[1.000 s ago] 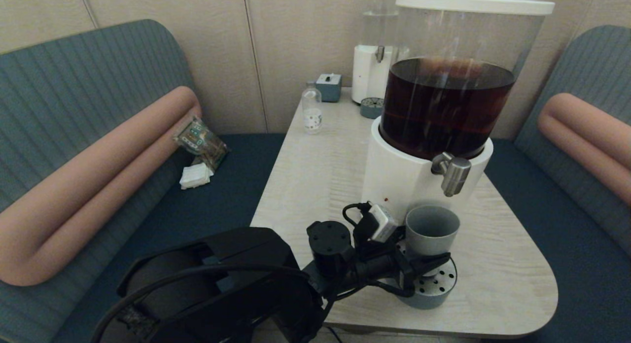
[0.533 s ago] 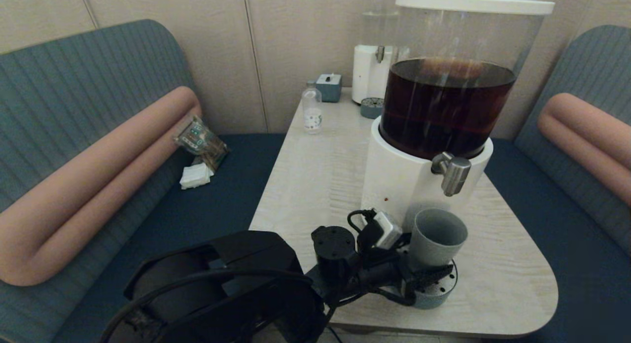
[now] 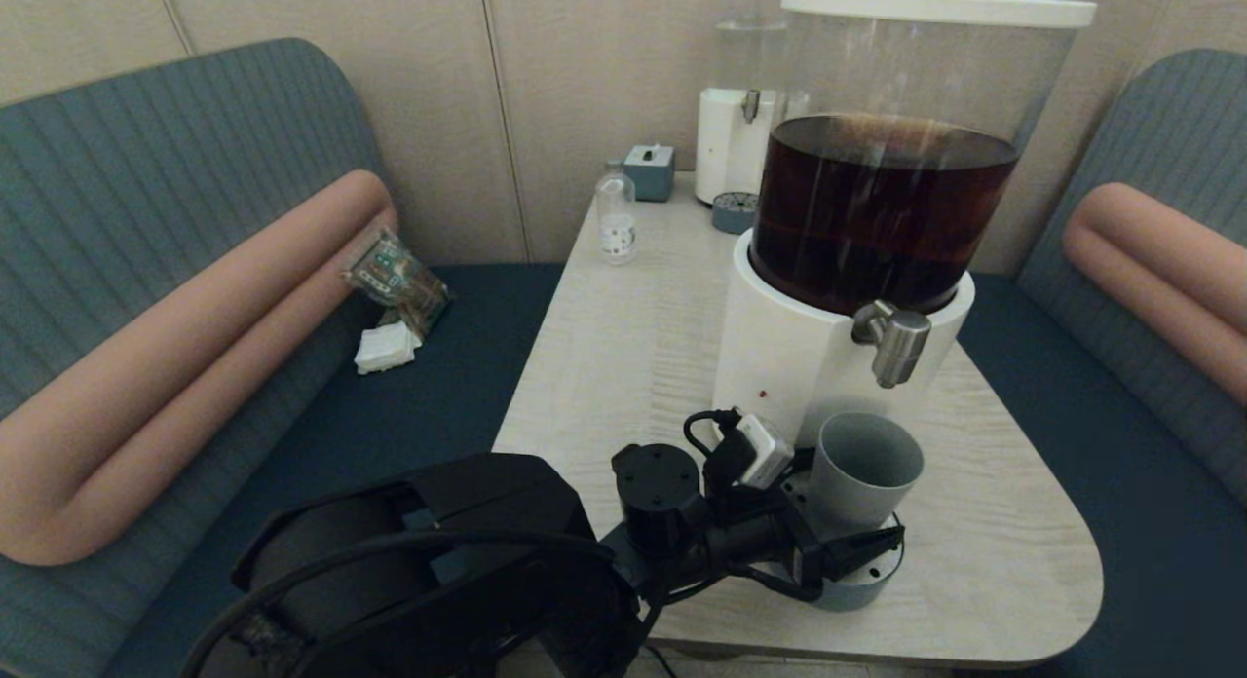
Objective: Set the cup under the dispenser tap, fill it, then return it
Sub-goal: Place it under the water dispenser
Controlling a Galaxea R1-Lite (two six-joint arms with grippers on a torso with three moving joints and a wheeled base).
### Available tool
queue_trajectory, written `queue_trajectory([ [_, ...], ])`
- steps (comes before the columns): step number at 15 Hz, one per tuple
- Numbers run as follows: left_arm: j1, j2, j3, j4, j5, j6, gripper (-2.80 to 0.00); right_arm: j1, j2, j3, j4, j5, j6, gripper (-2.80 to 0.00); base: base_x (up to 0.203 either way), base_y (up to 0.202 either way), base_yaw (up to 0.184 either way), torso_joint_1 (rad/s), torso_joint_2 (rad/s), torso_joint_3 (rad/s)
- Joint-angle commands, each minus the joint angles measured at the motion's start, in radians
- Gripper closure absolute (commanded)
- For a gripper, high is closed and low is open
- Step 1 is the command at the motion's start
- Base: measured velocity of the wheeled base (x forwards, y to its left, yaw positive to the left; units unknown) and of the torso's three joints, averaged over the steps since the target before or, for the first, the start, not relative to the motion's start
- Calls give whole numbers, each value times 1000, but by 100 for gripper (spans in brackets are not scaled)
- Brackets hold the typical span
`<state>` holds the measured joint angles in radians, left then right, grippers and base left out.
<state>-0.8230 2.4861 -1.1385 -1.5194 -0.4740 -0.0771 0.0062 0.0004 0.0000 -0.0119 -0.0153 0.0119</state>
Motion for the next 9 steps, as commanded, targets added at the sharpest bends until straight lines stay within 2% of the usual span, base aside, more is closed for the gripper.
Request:
queue_trajectory([
  [1,-5,-34,26,-11,4,-1,-280,1,-1,0,0,0,0,0,0,0,0,0,0,0],
  [9,-13,-118,165,-11,9,14,-280,1,-2,0,0,0,0,0,0,0,0,0,0,0],
])
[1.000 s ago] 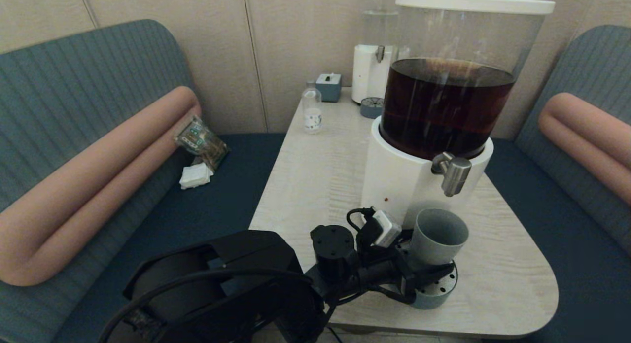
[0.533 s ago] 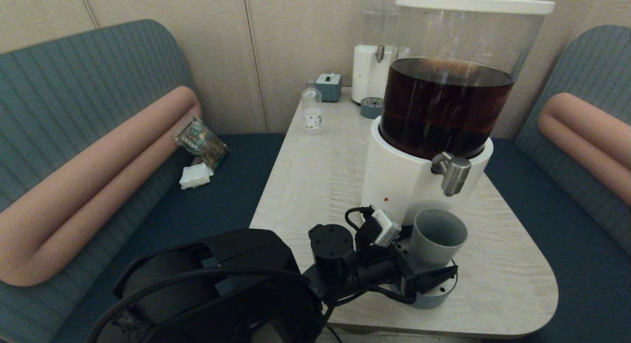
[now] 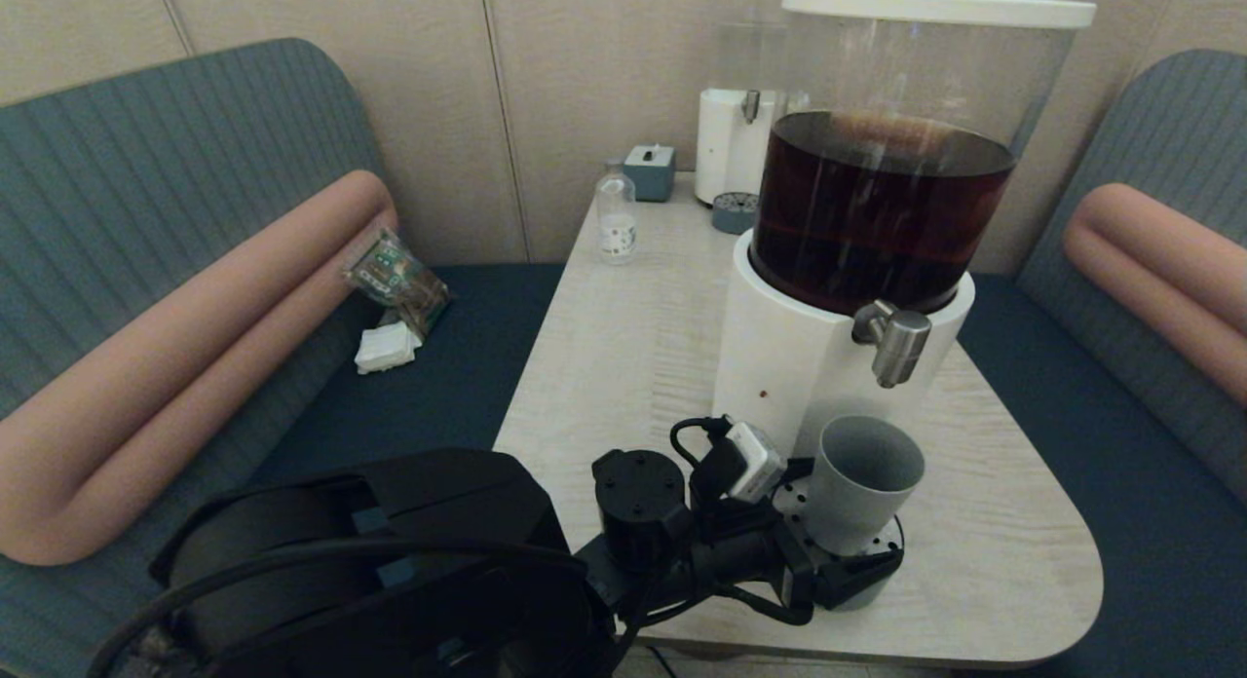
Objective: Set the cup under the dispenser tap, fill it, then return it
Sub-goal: Place it under the water dispenser
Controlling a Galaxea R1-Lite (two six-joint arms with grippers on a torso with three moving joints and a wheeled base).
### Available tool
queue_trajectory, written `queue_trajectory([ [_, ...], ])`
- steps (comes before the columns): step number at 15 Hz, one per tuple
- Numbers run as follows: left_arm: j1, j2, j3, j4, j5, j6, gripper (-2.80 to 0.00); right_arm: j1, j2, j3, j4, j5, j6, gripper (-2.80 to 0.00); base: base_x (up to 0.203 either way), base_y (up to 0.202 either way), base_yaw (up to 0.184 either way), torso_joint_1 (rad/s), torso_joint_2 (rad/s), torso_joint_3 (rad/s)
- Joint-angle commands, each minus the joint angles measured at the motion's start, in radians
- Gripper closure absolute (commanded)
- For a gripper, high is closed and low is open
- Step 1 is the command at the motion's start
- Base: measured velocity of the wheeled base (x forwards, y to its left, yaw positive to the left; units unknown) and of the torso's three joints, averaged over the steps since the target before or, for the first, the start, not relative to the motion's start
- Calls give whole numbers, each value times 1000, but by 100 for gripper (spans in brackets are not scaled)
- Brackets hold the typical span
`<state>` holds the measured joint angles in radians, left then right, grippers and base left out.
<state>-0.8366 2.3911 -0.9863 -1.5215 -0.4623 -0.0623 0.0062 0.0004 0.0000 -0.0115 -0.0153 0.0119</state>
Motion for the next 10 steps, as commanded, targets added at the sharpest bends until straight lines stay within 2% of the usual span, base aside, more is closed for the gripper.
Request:
queue_trajectory([
  [1,1,-33,30,-9,-2,0,-280,0,-1,0,0,0,0,0,0,0,0,0,0,0],
  [5,1,-86,127,-9,2,1,-280,0,-1,0,-1,0,0,0,0,0,0,0,0,0],
  [10,7,-220,263,-9,42,-1,-280,0,-2,0,0,0,0,0,0,0,0,0,0,0],
])
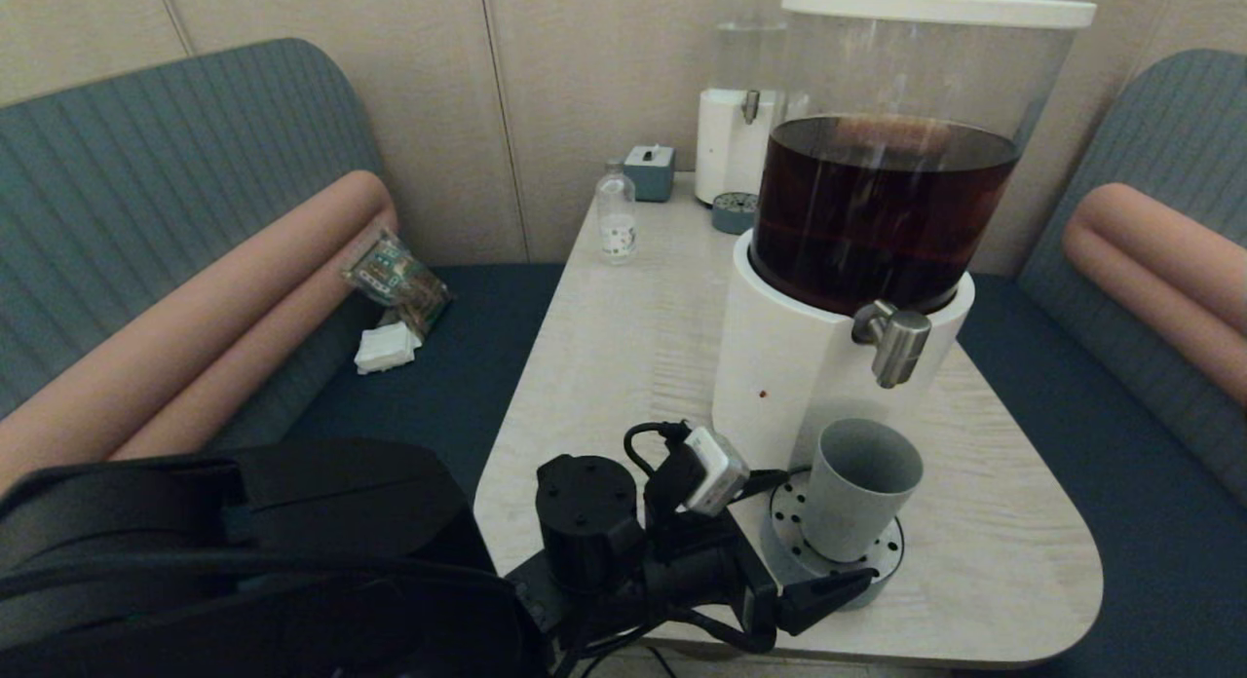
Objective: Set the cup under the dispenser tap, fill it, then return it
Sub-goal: Place it under the water dispenser, then turn on the faucet
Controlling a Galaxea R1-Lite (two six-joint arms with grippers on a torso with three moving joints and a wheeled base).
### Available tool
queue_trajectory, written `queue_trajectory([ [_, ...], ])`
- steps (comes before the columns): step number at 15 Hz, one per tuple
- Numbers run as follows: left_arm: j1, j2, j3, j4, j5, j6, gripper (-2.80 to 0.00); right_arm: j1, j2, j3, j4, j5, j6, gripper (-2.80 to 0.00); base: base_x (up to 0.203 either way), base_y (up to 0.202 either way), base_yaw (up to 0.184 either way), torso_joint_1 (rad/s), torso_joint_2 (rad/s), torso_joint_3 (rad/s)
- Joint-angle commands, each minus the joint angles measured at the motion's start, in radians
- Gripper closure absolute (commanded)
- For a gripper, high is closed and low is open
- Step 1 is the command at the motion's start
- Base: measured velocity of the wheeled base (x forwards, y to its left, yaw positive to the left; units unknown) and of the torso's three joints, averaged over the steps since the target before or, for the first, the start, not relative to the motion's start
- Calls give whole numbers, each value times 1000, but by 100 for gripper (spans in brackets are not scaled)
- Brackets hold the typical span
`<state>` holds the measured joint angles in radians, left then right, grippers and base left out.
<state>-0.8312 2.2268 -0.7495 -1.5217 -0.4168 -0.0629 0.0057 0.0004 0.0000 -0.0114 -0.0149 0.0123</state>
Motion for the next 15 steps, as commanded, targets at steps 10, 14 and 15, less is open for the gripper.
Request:
queue_trajectory([
  [10,55,-568,316,-8,300,-100,0,2,-2,0,0,0,0,0,0,0,0,0,0,0],
  [14,253,-709,329,-8,435,-158,0,1,-2,0,-1,0,0,0,0,0,0,0,0,0],
  [15,330,-742,335,-8,451,-169,0,0,-2,0,-1,0,0,0,0,0,0,0,0,0],
])
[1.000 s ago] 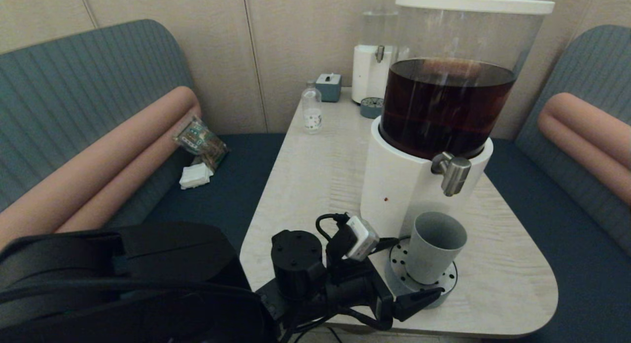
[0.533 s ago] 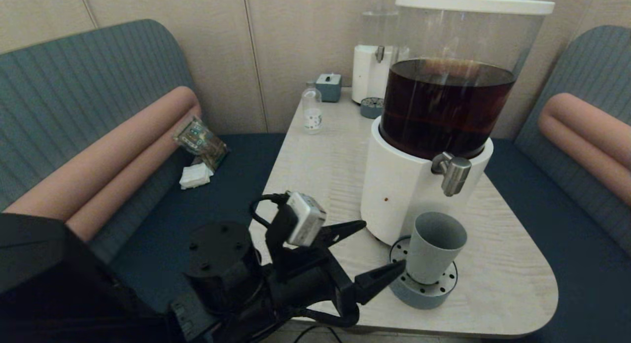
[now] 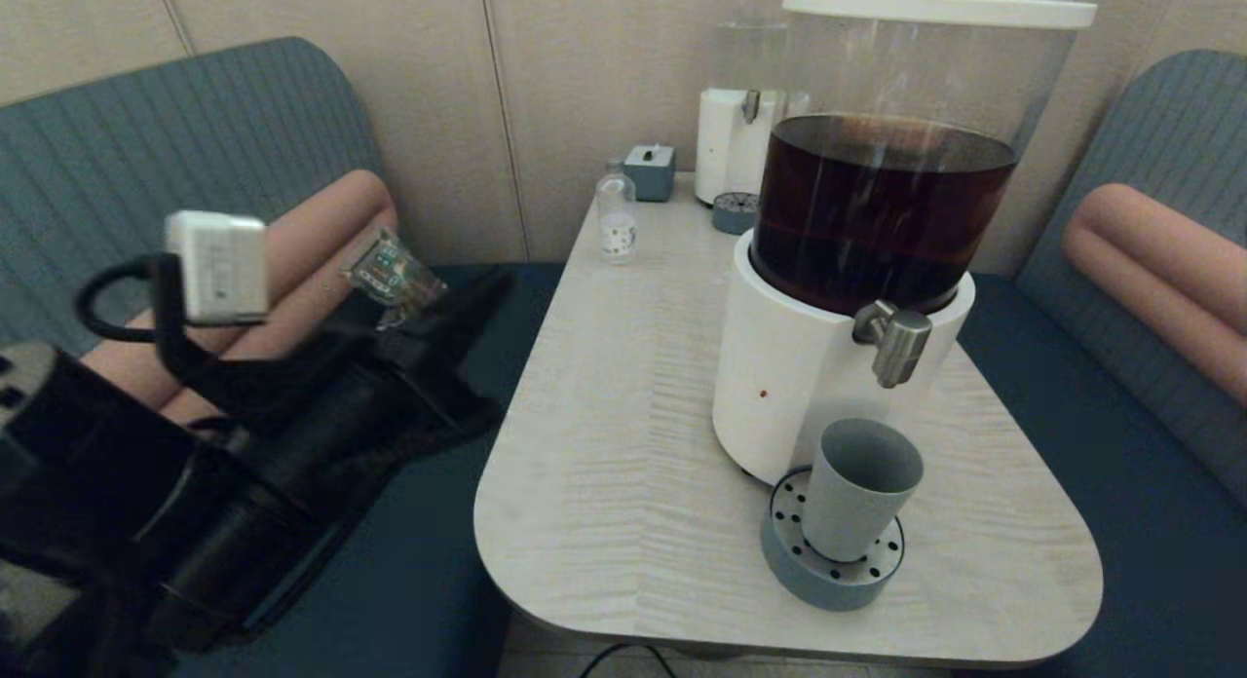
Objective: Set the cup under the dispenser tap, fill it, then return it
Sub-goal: Turn on the faucet
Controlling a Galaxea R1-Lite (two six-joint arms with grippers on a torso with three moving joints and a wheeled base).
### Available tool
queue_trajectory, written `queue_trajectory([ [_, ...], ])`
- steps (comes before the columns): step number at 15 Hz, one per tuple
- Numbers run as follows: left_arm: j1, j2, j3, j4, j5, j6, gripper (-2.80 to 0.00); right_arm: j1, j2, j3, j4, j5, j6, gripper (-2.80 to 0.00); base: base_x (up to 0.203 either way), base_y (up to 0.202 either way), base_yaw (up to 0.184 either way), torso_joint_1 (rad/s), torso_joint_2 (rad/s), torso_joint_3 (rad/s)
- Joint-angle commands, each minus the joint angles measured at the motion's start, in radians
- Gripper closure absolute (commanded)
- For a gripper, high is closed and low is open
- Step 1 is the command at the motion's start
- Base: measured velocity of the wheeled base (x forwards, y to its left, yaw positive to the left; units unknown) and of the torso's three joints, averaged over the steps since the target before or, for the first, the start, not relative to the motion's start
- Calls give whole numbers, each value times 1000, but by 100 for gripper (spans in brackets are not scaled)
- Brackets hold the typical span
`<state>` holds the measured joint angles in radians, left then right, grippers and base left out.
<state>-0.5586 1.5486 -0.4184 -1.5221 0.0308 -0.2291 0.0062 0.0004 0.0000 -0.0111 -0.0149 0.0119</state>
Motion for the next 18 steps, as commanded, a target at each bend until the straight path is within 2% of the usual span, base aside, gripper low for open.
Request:
queue_trajectory([
  [1,139,-102,16,-8,12,-12,0,1,-1,0,-1,0,0,0,0,0,0,0,0,0],
  [4,397,-252,91,-8,22,-31,0,0,-1,0,-1,0,0,0,0,0,0,0,0,0],
  [6,511,-378,158,-8,24,-38,0,0,-2,0,-1,0,0,0,0,0,0,0,0,0],
  [10,600,-560,208,-3,25,-44,0,0,-1,0,0,0,0,0,0,0,0,0,0,0],
  [12,608,-657,226,51,20,-43,0,0,-2,0,-1,0,0,0,0,0,0,0,0,0],
  [14,610,-770,226,195,4,-43,0,0,-2,0,-1,0,0,0,0,0,0,0,0,0],
  [18,608,-1029,182,617,-56,-51,0,0,-1,0,0,0,0,0,0,0,0,0,0,0],
])
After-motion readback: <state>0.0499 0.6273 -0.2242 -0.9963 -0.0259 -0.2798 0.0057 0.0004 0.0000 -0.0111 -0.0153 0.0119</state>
